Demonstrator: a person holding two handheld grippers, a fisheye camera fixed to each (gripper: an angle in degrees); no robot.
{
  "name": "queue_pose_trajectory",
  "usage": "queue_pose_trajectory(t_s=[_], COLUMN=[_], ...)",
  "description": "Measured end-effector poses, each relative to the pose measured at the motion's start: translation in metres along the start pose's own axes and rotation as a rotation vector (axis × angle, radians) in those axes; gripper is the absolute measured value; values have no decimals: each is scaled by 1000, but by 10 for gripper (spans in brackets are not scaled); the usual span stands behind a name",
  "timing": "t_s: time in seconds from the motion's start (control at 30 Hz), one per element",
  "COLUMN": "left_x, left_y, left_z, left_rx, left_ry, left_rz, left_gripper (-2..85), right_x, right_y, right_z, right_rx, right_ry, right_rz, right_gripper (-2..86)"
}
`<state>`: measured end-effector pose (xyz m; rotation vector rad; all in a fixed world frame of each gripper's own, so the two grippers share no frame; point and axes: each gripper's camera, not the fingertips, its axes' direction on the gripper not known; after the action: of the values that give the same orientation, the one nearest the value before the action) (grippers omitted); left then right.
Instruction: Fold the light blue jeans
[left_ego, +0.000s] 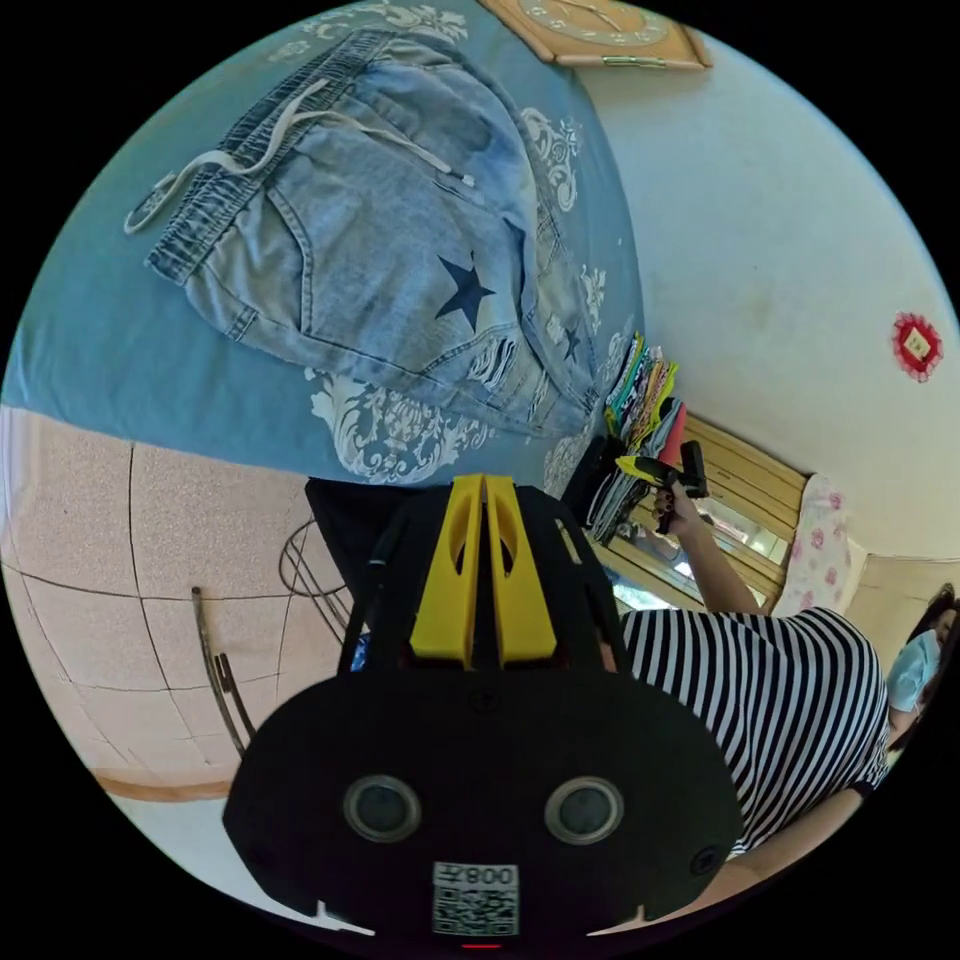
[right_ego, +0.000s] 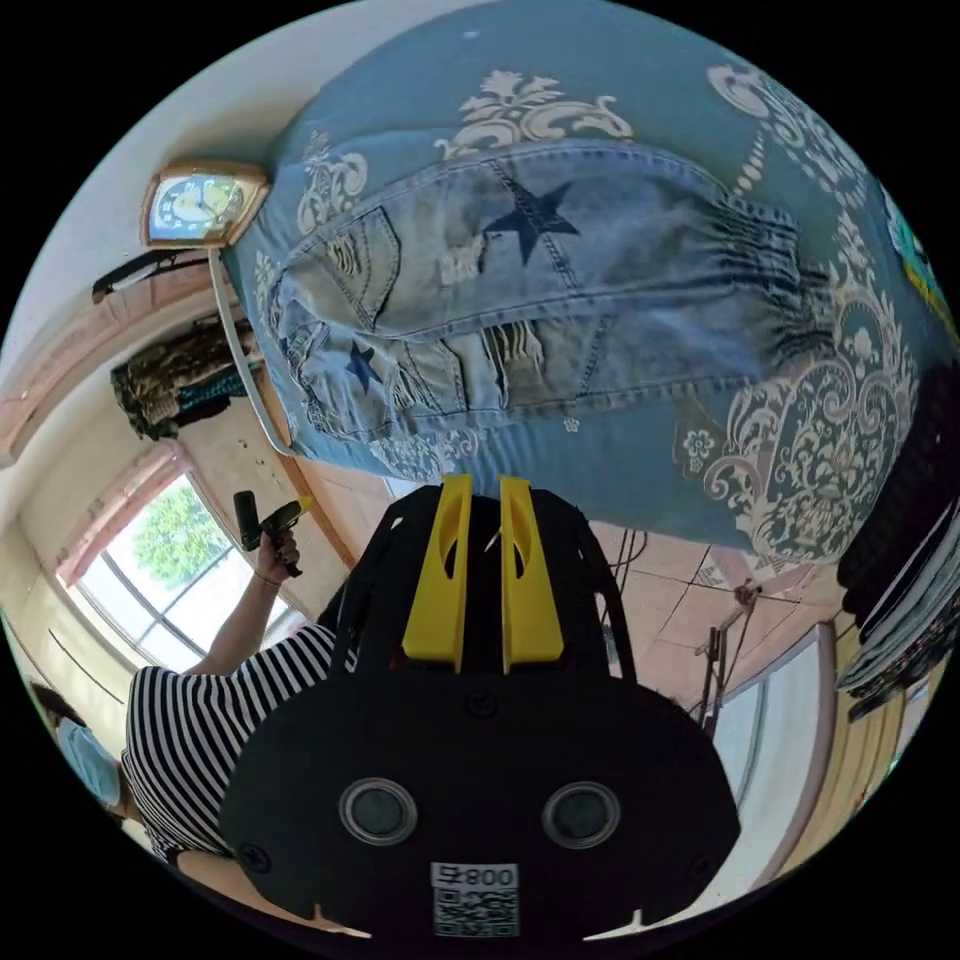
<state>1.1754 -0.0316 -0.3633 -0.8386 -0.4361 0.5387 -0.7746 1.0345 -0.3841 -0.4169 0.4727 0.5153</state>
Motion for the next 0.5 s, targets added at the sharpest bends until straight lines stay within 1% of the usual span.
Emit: queue_pose_trajectory(t_s=[0.07, 0.2, 0.4, 0.5], left_x=[6, 11, 14, 11], left_y=[-21, -44, -78, -95], left_z=[7, 19, 30, 36], left_rx=[-79, -163, -91, -35], left_ry=[-33, -65, -20, -7], left_rz=[-21, -87, -229, -302], left_gripper=[21, 42, 80, 92], right_x=[39, 119, 210, 244], right_y=[16, 40, 54, 59], right_z=[1, 2, -10, -22], right_rx=[41, 155, 317, 391], right_ry=[-80, -245, -355, -366], right_rz=[73, 236, 396, 432], right_gripper=[66, 78, 89, 92])
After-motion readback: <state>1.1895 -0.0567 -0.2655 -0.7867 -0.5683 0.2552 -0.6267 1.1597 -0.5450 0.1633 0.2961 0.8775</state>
